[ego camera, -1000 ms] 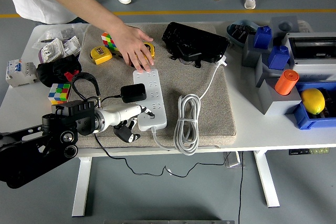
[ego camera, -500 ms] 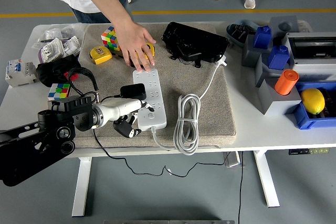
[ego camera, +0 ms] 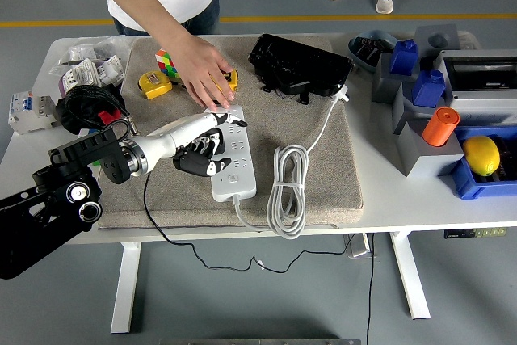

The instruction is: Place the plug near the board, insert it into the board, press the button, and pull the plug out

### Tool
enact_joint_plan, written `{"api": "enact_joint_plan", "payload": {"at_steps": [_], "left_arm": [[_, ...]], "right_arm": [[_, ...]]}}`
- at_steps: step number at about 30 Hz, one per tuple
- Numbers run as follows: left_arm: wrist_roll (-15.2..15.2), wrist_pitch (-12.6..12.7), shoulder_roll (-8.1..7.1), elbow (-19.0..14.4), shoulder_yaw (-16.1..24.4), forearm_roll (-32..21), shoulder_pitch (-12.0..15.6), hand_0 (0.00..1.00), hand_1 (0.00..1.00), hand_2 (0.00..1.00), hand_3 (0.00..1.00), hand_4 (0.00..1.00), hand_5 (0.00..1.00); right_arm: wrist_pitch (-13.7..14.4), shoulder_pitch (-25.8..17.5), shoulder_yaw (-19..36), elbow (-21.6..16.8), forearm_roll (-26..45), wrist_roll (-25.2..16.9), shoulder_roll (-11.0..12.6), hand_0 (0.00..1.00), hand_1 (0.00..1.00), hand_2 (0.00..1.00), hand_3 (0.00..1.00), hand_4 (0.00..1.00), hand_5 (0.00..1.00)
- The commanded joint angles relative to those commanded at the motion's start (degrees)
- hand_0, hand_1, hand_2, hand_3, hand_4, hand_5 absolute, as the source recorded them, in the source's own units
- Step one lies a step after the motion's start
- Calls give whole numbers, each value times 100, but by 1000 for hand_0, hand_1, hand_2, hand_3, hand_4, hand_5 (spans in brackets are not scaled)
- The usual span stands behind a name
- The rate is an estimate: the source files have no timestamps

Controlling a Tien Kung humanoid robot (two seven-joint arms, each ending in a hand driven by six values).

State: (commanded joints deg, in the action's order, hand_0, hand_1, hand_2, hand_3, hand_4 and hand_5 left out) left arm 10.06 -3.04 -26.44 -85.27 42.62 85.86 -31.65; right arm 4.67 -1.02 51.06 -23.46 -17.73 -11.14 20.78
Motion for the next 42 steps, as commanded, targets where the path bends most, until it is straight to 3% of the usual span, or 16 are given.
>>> {"api": "enact_joint_plan", "payload": {"at_steps": [1, 2, 7, 8, 13, 14, 19, 20, 27, 42], "left_arm": [[-91, 102, -2, 32, 70, -50, 39, 191, 362, 459, 817, 956, 296], [-151, 164, -3, 51, 112, -80, 60, 449, 622, 601, 793, 998, 577], [-614, 512, 16, 174, 370, -395, 223, 449, 622, 601, 793, 998, 577], [-697, 572, 27, 192, 418, -456, 258, 712, 745, 712, 785, 998, 749], [-1059, 828, 102, 277, 626, -710, 440, 712, 745, 712, 785, 998, 749], [-1104, 860, 113, 293, 647, -741, 463, 802, 829, 806, 780, 998, 848], [-1465, 1117, 185, 410, 776, -990, 639, 802, 829, 806, 780, 998, 848], [-1518, 1160, 204, 434, 807, -1018, 686, 842, 866, 872, 787, 998, 903], [-1564, 1210, 283, 490, 980, -1051, 892, 841, 854, 852, 783, 998, 897], [-1561, 1216, 278, 499, 961, -1047, 903, 828, 846, 847, 780, 998, 925]], "right_arm": [[0, 1, -2, 1, 1, -1, -1, 710, 714, 702, 598, 998, 606], [1, 4, -3, 3, 2, -1, -2, 710, 715, 702, 598, 998, 606], [1, 4, 10, 9, 3, -1, -14, 710, 715, 702, 598, 998, 606], [1, 5, 11, 10, 3, -1, -13, 710, 715, 702, 598, 998, 606], [0, 10, 13, 17, 2, -2, -21, 710, 715, 702, 598, 998, 606], [0, 12, 7, 19, 4, -2, -23, 710, 714, 702, 598, 998, 606], [-4, 17, -17, 31, 14, 0, -38, 710, 714, 702, 598, 998, 606], [-3, 19, -20, 36, 18, -1, -38, 711, 715, 702, 598, 998, 606], [-2, 29, -52, 49, 38, -5, -37, 710, 714, 702, 598, 998, 606], [1, 29, -80, 30, 34, -12, -5, 710, 714, 702, 598, 998, 607]]}}
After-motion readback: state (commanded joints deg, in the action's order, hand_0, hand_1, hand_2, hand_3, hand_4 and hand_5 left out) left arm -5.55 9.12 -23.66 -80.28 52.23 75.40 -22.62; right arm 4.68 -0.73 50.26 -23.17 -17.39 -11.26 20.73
